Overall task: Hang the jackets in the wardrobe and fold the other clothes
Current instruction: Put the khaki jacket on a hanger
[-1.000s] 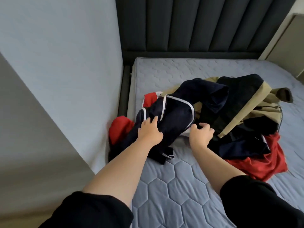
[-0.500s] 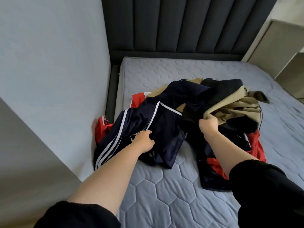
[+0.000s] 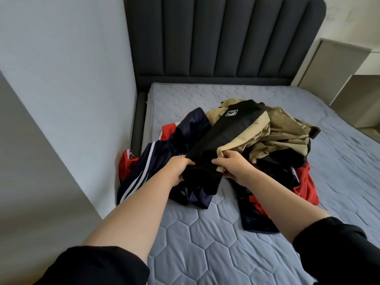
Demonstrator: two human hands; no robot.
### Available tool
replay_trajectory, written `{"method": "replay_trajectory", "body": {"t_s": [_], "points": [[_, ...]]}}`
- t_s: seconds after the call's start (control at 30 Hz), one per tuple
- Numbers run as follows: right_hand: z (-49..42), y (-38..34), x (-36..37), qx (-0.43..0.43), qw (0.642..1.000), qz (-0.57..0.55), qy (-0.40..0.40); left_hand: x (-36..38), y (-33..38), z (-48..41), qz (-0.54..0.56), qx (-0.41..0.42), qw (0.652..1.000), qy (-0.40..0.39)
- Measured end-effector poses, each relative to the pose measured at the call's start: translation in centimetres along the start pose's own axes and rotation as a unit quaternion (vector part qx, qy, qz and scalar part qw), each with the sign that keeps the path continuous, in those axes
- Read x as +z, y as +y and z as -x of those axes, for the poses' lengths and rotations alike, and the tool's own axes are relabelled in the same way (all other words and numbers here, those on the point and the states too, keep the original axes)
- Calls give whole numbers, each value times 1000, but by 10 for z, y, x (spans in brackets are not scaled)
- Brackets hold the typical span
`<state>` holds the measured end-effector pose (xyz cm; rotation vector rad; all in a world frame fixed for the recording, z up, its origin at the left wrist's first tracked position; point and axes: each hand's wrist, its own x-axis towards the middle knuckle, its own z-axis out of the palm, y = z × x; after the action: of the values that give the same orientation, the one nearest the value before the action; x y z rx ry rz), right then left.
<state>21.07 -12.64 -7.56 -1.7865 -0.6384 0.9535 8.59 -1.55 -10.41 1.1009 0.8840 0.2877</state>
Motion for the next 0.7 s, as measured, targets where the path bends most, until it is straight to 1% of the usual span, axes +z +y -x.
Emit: {"method": "replay_trajectory", "body": {"t_s": [0.07, 0.13, 0.17, 0.2, 0.23, 0.27, 0.3, 0.33, 0.4, 0.43, 0.47, 0.53, 0.6, 0.63, 0.7], "points": [[2, 1, -2, 53, 986, -155, -5, -2, 5, 14, -74, 28, 996, -37], [0, -2, -6, 84, 960, -266, 12, -6, 9, 28, -126, 35, 987, -90], [-1, -4, -9, 94, 946, -307, 48, -9, 10, 34, -150, 38, 982, -113], [-3, -5, -14, 100, 934, -328, 103, -13, 11, 40, -180, 42, 974, -128], [-3, -7, -19, 95, 927, -319, 175, -18, 11, 45, -214, 46, 966, -137], [-3, -9, -23, 78, 923, -285, 245, -22, 12, 50, -250, 48, 957, -138], [-1, -11, -25, 50, 926, -234, 292, -27, 12, 55, -286, 46, 948, -132], [2, -14, -24, 22, 933, -183, 308, -31, 13, 59, -327, 45, 937, -116], [11, -21, -14, -18, 956, -95, 277, -36, 12, 64, -392, 39, 916, -70], [19, -26, -6, -32, 967, -54, 248, -37, 12, 68, -389, 35, 919, -47], [27, -30, 1, -45, 976, -8, 211, -37, 12, 71, -349, 28, 936, -26], [50, -36, 14, -78, 986, 89, 118, -33, 12, 79, -208, 7, 978, -2], [78, -38, 20, -101, 981, 162, 17, -28, 13, 87, -92, -6, 996, 0], [90, -38, 19, -106, 974, 197, -28, -25, 14, 92, -64, -15, 998, -9], [110, -34, 13, -112, 947, 270, -130, -18, 11, 103, -71, -32, 997, -26]]}}
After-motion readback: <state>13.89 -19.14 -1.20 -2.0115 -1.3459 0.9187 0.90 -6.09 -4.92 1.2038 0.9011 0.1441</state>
